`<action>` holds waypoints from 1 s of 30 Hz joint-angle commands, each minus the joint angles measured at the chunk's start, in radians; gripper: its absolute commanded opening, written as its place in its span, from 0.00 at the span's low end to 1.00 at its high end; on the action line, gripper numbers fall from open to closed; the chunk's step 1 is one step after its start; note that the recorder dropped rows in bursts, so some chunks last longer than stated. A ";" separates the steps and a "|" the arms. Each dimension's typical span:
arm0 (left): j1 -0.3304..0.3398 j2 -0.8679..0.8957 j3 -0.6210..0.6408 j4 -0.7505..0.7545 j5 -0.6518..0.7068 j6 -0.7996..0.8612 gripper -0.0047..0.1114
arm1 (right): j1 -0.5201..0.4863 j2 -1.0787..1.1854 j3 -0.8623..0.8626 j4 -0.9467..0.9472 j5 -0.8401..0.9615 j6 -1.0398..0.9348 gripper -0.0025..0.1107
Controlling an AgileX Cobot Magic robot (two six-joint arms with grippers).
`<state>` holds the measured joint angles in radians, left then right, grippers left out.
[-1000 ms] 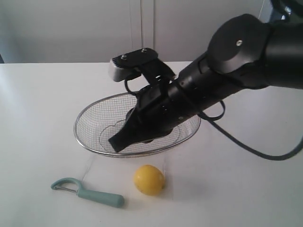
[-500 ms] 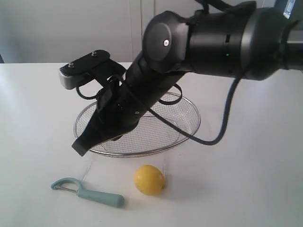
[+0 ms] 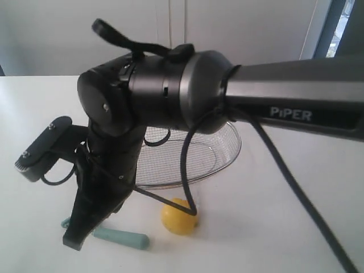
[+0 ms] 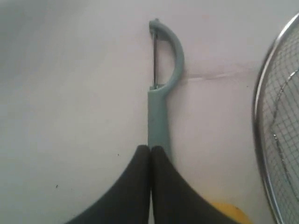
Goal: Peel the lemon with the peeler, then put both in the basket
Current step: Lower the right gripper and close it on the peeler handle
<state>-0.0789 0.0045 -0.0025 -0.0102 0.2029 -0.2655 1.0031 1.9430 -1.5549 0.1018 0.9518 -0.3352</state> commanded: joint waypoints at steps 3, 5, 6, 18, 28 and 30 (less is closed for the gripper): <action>-0.003 -0.005 0.003 -0.003 -0.001 0.003 0.04 | 0.013 0.045 -0.007 -0.073 0.036 0.001 0.02; -0.003 -0.005 0.003 -0.003 -0.001 0.003 0.04 | 0.013 0.059 -0.007 -0.110 0.051 0.001 0.02; -0.003 -0.005 0.003 -0.003 -0.001 0.003 0.04 | 0.013 0.072 -0.007 -0.124 0.057 -0.001 0.02; -0.003 -0.005 0.003 -0.003 -0.001 0.003 0.04 | 0.013 0.085 -0.007 -0.102 0.009 -0.026 0.24; -0.003 -0.005 0.003 -0.003 -0.001 0.003 0.04 | 0.013 0.091 -0.007 -0.102 -0.014 -0.028 0.50; -0.003 -0.005 0.003 -0.003 -0.001 0.003 0.04 | 0.013 0.099 -0.007 -0.102 -0.016 -0.046 0.50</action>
<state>-0.0789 0.0045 -0.0025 -0.0083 0.2029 -0.2638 1.0153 2.0328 -1.5562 0.0000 0.9462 -0.3565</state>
